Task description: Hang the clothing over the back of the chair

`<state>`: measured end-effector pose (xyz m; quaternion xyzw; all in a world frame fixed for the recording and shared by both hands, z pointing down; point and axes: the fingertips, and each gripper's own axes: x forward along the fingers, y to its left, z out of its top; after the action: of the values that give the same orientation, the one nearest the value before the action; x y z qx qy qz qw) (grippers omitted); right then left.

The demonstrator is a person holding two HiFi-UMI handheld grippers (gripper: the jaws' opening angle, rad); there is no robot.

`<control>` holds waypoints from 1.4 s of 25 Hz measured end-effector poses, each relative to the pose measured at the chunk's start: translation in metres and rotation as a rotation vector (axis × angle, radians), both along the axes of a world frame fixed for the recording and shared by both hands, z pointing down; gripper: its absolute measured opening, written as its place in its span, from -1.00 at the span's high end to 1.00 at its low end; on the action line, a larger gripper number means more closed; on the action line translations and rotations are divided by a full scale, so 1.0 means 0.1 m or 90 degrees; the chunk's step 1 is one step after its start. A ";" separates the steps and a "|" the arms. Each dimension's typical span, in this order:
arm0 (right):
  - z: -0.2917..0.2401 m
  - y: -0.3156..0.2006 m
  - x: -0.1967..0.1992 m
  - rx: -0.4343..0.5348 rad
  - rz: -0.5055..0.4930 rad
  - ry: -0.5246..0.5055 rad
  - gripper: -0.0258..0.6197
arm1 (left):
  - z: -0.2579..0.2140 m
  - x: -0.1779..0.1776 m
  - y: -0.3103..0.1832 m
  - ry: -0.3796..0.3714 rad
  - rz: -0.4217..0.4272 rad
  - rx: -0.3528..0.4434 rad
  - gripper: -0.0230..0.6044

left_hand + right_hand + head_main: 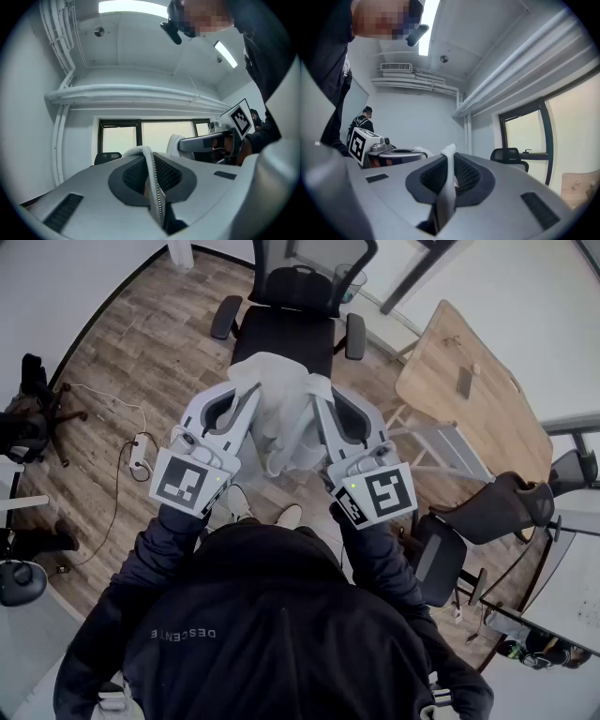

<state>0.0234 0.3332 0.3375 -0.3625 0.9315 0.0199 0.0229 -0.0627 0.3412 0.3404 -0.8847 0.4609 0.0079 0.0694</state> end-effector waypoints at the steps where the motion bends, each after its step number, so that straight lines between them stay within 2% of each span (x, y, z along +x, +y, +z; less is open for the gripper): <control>1: 0.00 0.01 -0.02 0.001 -0.002 0.001 0.82 | 0.01 0.00 -0.01 0.004 -0.004 -0.003 0.83; 11: 0.09 0.06 -0.15 -0.005 0.013 0.004 0.80 | 0.04 -0.06 -0.04 0.026 -0.023 -0.014 0.83; 18: 0.11 0.04 -0.29 -0.006 0.021 0.007 0.80 | 0.02 -0.18 -0.08 0.026 -0.017 -0.009 0.82; 28: 0.13 -0.01 -0.74 -0.012 0.049 0.008 0.80 | -0.01 -0.55 -0.14 0.030 0.018 0.002 0.82; 35: 0.11 -0.14 -0.84 -0.011 0.082 0.013 0.80 | -0.04 -0.76 -0.26 0.033 0.040 0.010 0.83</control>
<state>-0.0609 0.3196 0.3489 -0.4216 0.9066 0.0173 0.0087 -0.1388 0.3152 0.3361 -0.8976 0.4346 0.0365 0.0641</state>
